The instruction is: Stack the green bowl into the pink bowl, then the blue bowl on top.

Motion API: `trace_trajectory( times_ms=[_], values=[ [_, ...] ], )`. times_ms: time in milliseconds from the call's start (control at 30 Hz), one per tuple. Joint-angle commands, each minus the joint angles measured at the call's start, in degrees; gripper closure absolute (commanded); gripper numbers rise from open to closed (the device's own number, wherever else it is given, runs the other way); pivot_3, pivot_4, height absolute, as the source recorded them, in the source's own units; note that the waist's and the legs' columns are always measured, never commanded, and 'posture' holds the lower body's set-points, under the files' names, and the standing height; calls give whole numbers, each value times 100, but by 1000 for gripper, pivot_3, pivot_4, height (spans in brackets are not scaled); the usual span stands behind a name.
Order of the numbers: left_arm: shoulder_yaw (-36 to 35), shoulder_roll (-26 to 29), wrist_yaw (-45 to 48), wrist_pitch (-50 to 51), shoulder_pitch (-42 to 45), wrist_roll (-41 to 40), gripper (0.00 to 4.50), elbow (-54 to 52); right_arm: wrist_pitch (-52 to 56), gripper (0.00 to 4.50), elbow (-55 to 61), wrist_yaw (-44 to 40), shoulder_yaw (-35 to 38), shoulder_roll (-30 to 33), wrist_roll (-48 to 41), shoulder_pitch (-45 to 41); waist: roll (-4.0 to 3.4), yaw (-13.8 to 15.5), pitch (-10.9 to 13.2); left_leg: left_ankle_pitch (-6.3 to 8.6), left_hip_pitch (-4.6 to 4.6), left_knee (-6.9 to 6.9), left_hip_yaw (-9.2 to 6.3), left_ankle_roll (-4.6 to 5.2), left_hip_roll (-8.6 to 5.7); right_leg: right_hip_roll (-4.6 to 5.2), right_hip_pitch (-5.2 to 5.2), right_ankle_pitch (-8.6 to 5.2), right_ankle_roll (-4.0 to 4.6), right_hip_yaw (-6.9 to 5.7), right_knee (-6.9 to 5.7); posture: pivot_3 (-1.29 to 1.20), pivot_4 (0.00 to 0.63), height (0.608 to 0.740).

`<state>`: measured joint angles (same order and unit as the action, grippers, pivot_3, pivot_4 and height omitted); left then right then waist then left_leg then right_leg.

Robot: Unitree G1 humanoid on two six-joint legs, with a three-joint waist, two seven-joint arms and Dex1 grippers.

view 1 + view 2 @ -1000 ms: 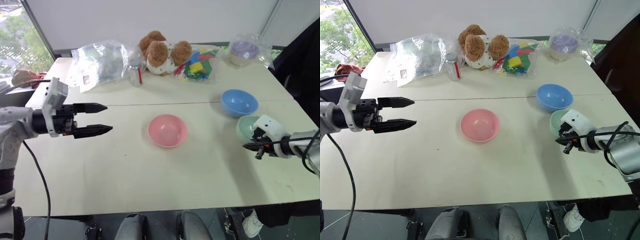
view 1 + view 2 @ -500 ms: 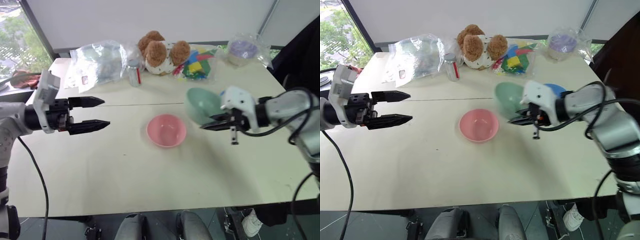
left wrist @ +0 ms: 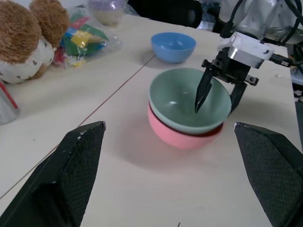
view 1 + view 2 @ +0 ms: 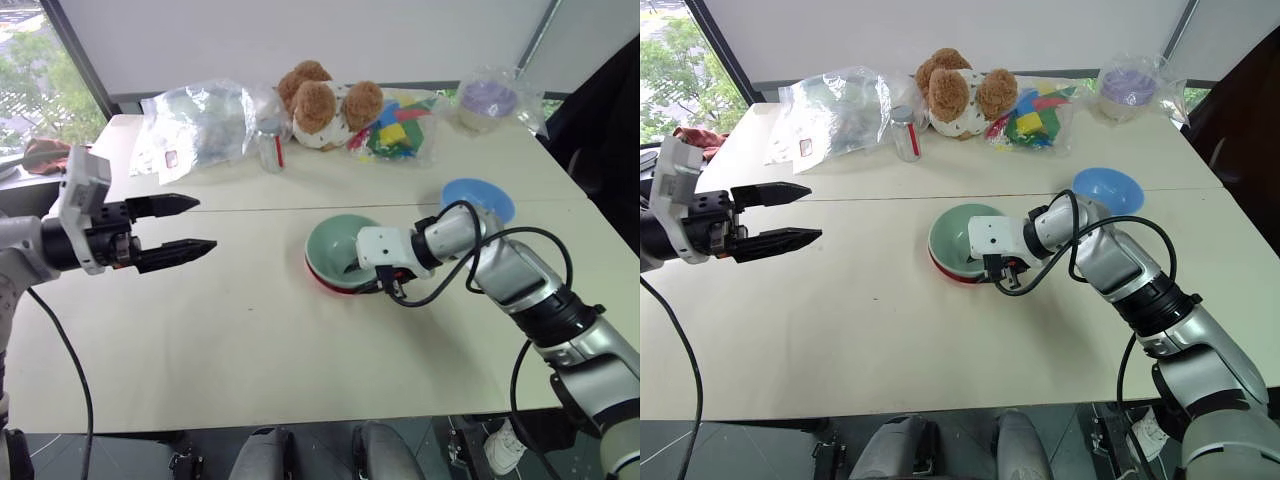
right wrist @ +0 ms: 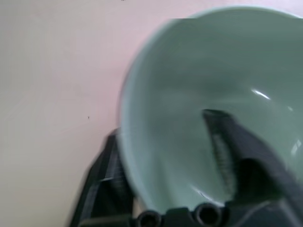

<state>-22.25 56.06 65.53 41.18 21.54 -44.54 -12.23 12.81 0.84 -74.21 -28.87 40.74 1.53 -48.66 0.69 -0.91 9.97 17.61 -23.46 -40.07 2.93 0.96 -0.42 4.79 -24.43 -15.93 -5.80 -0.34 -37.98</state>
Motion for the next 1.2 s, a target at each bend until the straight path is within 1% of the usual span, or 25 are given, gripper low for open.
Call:
trace_trajectory(
  times_ms=[33, 67, 167, 300, 400, 500, 600, 733, 800, 867, 967, 1000, 1033, 1067, 1167, 1200],
  values=[
    [-241, 79, -120, 9, -33, -146, 0, -225, 85, 221, 165, -89, 369, -84, -169, -323, 0, -5, 0, 0, 1, 0, 0, 0, 0, 0, 0, 0, 0, 0, -1, 0, 150, 740],
    [-221, 70, -144, -4, -34, -146, 0, -232, 234, 37, 195, -102, 568, -43, -303, -409, 0, -6, 0, 0, 1, 0, -1, 0, 0, 0, -1, 0, 0, 0, -2, 0, 150, 740],
    [-151, 44, -195, -45, -14, -149, 0, -224, 659, 37, 149, -25, 1145, 158, -566, -654, -1, 13, 1, 0, 1, 1, -1, -1, 0, 2, -2, 0, 0, 0, -2, 0, 150, 740],
    [0, -10, -219, -119, 78, -127, 0, -154, 783, 37, -255, 62, 1648, 716, -499, -682, 1, 39, -1, 0, 1, 2, -4, -2, -5, 14, 2, 0, 0, -7, 1, 0, 150, 740],
    [101, -41, -197, -160, 174, -112, 0, -84, 369, 37, -1004, 340, 1667, 1258, 35, -452, 2, 16, -1, 0, 1, 3, -2, -2, -9, 21, 5, 0, 1, -8, 6, 0, 150, 740],
    [194, -54, -165, -197, 278, -67, 0, 6, 101, 37, -1871, 776, 1577, 1470, 499, -358, 1, -1, 0, 0, 1, 5, 1, -1, -9, 21, 5, -1, 1, -8, 6, 0, 150, 740],
    [286, -57, -129, -246, 340, -22, 0, 56, -87, 37, -2777, 1309, 1438, 1363, 945, -428, -2, -43, 1, 0, 3, 8, 11, -2, -8, 18, -2, -1, 1, -2, 3, 0, 150, 740],
    [327, -53, -122, -287, 365, -7, 0, 90, -293, 37, -3777, 1694, 1329, 986, 1192, -631, -3, -125, 2, -3, 4, 13, 12, -7, -4, 11, -5, -1, 1, 0, 1, 0, 150, 740],
    [345, -49, -122, -282, 390, 10, 0, 95, -491, 37, -4519, 2024, 1240, 763, 1416, -848, -3, -157, 2, -4, 4, 13, 12, -9, -4, 10, -5, -1, 1, 0, 1, 0, 150, 740],
    [332, -37, -126, -273, 383, 20, 0, 81, -625, 37, -5165, 2207, 1228, 550, 1482, -1085, -4, -163, 3, -5, 4, 12, 14, -9, -4, 9, -4, -1, 1, 2, 0, 0, 150, 740],
    [286, -13, -147, -256, 340, 19, 0, 46, -800, 37, -5740, 2330, 1211, 356, 1561, -1367, -6, -163, 4, -5, 4, 13, 13, -10, -4, 9, -5, -1, 1, 1, 1, 0, 150, 740],
    [264, -6, -154, -248, 313, 13, 0, 22, -857, 588, -5890, 2355, 1211, 299, 1580, -1451, -6, -163, 4, -5, 4, 15, 12, -11, -4, 9, -5, -1, 1, 1, 1, 0, 150, 740],
    [245, 0, -161, -239, 291, 6, 0, 3, -902, 905, -6005, 2368, 1213, 255, 1592, -1521, -6, -163, 4, -5, 4, 15, 11, -11, -4, 9, -5, -1, 1, 1, 1, 0, 150, 740],
    [228, 6, -173, -231, 271, 2, 0, -16, -954, 1326, -6091, 2367, 1213, 229, 1604, -1580, -6, -160, 4, -5, 4, 15, 11, -11, -4, 9, -5, -1, 1, 1, 1, 0, 150, 740],
    [201, 21, -203, -226, 233, 5, 0, -44, -1067, 3039, -6228, 2296, 1243, 192, 1598, -1711, -6, -155, 4, -5, 4, 14, 11, -11, -5, 11, -4, -1, 1, 1, 2, 0, 150, 740],
    [196, 23, -209, -228, 227, 3, 0, -45, -1084, 3506, -6248, 2267, 1252, 187, 1593, -1740, -6, -154, 4, -5, 4, 14, 11, -11, -5, 12, -3, -1, 1, 1, 2, 0, 150, 740]
  ],
)
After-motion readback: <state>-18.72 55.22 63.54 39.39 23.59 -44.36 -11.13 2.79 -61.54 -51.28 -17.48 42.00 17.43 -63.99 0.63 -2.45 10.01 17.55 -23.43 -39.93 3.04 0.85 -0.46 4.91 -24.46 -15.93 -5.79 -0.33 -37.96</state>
